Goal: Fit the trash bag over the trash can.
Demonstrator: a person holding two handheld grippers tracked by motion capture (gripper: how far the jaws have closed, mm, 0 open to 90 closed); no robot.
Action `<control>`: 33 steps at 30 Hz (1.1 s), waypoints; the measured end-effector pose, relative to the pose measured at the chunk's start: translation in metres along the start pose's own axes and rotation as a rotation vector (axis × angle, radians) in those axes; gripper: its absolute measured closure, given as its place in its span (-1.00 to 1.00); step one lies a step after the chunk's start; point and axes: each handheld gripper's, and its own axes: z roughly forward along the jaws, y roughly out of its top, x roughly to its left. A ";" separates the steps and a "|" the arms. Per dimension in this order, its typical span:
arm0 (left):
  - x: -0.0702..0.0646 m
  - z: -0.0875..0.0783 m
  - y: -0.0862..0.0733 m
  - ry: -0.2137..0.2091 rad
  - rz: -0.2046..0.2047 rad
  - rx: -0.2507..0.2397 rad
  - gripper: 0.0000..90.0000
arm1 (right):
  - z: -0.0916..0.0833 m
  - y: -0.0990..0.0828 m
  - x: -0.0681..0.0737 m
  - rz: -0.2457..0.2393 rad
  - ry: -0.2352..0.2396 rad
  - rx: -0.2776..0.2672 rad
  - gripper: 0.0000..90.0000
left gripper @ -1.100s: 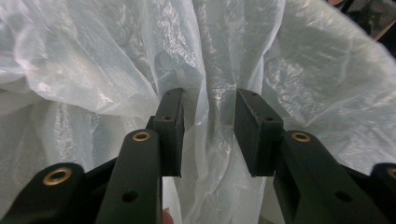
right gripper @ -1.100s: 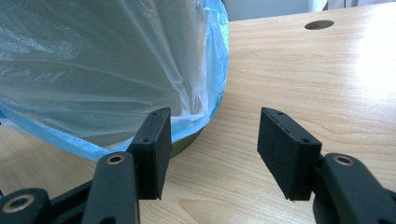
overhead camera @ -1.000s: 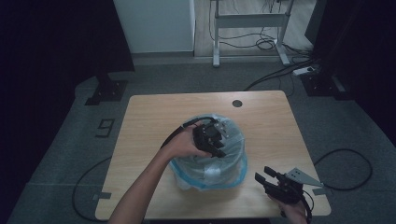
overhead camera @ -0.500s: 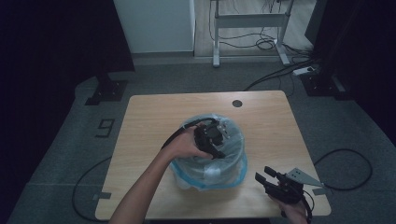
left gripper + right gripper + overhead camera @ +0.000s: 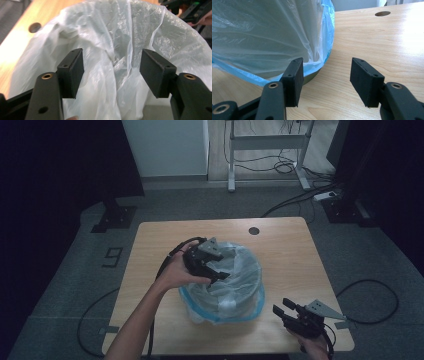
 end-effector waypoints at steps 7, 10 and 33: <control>-0.001 -0.021 -0.030 0.098 -0.079 -0.131 -0.28 | 0.004 0.000 -0.001 0.001 -0.023 0.007 -0.07; -0.001 -0.029 -0.043 0.115 -0.105 -0.154 -0.28 | 0.005 0.000 0.000 -0.027 -0.036 0.015 -0.08; -0.032 -0.069 -0.152 0.218 -0.276 -0.325 -0.31 | 0.018 0.006 -0.002 -0.075 -0.040 0.039 -0.11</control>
